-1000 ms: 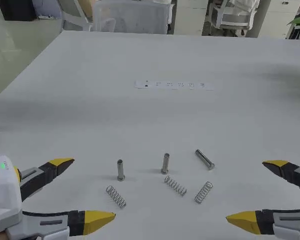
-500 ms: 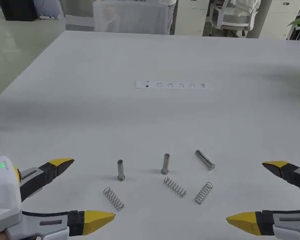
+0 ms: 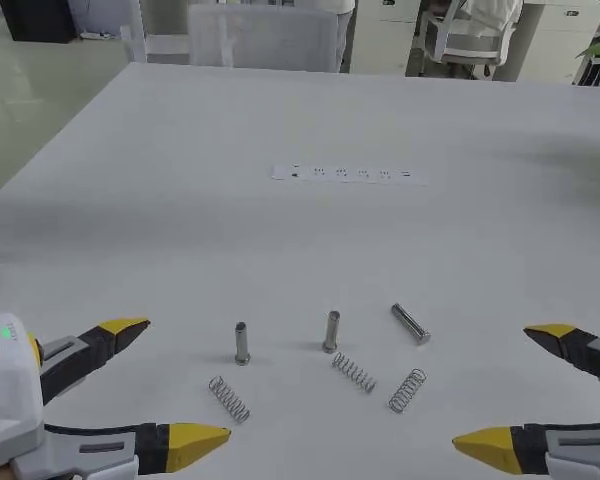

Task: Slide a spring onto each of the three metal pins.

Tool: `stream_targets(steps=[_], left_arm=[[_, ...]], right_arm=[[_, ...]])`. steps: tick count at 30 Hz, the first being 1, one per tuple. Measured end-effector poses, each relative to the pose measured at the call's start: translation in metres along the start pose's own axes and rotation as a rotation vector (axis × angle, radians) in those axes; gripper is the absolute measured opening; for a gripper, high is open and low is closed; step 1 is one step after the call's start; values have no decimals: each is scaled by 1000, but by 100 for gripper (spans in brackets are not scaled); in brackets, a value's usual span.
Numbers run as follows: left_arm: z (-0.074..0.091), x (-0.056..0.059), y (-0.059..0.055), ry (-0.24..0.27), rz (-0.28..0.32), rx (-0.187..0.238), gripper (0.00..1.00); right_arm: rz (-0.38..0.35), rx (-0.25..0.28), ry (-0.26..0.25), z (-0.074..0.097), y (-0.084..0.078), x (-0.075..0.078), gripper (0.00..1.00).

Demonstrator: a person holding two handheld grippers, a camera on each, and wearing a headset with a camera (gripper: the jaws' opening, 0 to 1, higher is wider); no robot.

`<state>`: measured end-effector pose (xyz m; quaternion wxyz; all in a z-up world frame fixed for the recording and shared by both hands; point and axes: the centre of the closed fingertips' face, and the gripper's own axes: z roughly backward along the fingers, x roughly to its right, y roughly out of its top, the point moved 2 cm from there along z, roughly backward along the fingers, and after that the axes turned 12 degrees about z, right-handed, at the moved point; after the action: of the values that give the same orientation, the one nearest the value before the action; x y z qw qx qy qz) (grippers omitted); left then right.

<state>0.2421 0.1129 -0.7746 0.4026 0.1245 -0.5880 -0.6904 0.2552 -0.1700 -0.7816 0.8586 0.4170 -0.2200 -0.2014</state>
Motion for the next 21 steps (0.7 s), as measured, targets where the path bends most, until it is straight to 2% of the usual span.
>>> stream_targets(steps=[21], left_arm=[[1,0,-1,-3,1,0,91]], right_arm=[[1,0,-7,-3,5,4,96]])
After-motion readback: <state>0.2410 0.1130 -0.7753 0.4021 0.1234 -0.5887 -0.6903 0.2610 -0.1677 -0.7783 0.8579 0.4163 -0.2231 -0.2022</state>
